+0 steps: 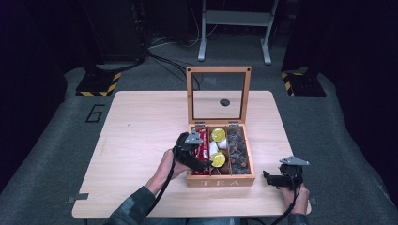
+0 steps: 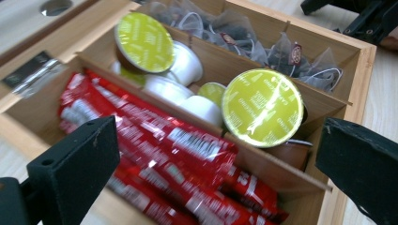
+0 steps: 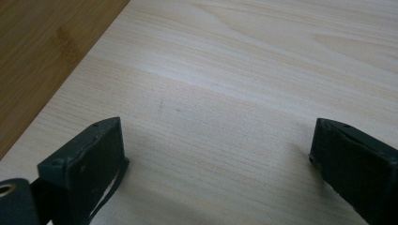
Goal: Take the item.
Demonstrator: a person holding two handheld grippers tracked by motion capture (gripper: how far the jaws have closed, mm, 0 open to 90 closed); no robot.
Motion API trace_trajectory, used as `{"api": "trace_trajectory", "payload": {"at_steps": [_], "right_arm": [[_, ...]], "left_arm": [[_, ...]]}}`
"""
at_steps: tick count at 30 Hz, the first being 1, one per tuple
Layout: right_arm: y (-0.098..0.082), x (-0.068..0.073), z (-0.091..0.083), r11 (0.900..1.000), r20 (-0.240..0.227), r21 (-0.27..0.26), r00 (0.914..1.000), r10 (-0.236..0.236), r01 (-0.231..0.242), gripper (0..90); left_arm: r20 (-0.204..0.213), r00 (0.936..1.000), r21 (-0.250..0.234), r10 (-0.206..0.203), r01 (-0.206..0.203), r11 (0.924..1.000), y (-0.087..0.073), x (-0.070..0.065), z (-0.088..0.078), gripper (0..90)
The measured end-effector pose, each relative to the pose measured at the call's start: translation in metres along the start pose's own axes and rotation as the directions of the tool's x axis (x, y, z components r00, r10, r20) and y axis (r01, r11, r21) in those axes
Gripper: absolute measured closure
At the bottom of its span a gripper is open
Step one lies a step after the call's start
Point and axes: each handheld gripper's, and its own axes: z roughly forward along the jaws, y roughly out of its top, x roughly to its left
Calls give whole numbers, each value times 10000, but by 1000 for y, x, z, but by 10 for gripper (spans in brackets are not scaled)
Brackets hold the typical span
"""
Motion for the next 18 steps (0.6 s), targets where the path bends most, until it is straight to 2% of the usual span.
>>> {"api": "trace_trajectory", "payload": {"at_steps": [2,3,4,7,18], "right_arm": [[0,0,0,10000,-9,-25,10000,1,-1,29],[0,0,0,10000,-8,-24,10000,4,-4,29],[0,0,0,10000,-8,-24,10000,4,-4,29],[0,0,0,10000,-8,-23,10000,3,-3,29],[0,0,0,10000,-2,-24,10000,3,-3,30]], "left_arm": [[70,9999,61,108,-109,9999,3,-3,6,0],[345,9993,27,113,-114,9999,4,-5,10,22],[345,9993,27,113,-114,9999,4,-5,10,42],[700,9973,54,217,-221,9997,7,-6,17,77],[857,9955,240,399,-421,9988,8,-15,30,213]]}}
